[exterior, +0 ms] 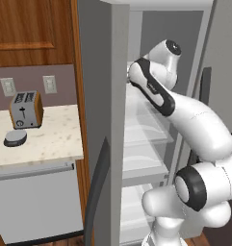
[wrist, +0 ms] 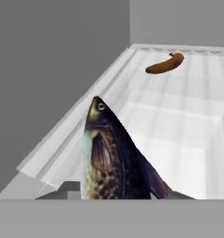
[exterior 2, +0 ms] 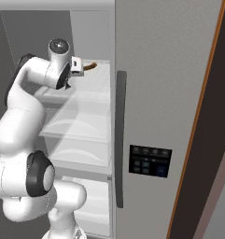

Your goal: Take the fish from the fridge and place it on the digital scale on the counter by the fridge. Wait a few seconds for a reading, then move it to the plate on the dining counter.

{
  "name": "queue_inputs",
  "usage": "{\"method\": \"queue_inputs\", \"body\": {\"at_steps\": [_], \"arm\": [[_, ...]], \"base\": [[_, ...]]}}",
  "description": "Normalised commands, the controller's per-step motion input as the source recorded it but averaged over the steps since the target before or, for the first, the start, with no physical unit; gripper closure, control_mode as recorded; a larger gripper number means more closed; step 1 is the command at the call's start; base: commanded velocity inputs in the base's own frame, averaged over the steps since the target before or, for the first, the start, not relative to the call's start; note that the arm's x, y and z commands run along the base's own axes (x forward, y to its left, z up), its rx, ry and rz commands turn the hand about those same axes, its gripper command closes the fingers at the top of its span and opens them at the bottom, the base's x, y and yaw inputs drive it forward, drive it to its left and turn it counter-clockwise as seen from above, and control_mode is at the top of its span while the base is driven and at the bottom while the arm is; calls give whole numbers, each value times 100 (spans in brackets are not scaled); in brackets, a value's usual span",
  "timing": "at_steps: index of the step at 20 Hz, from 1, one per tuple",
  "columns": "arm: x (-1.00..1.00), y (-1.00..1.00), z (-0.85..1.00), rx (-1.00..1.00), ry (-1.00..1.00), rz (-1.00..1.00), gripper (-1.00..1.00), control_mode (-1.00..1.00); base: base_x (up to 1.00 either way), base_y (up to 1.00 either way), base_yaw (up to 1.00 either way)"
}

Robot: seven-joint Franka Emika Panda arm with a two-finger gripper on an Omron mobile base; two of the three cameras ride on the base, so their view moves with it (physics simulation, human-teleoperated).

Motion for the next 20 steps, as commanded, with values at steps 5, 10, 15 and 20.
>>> {"method": "queue_inputs", "body": {"at_steps": [5, 10, 15, 20], "arm": [[-100, -28, 71, 11, 0, -19, 100, -100], [-100, -29, 38, 4, 5, -18, 100, -100], [-100, -33, 5, 0, 14, -15, 100, -100], [-97, -30, -12, 0, 16, -13, 100, -100]], "base": [[0, 0, 0], [0, 0, 0], [0, 0, 0], [0, 0, 0]]}}
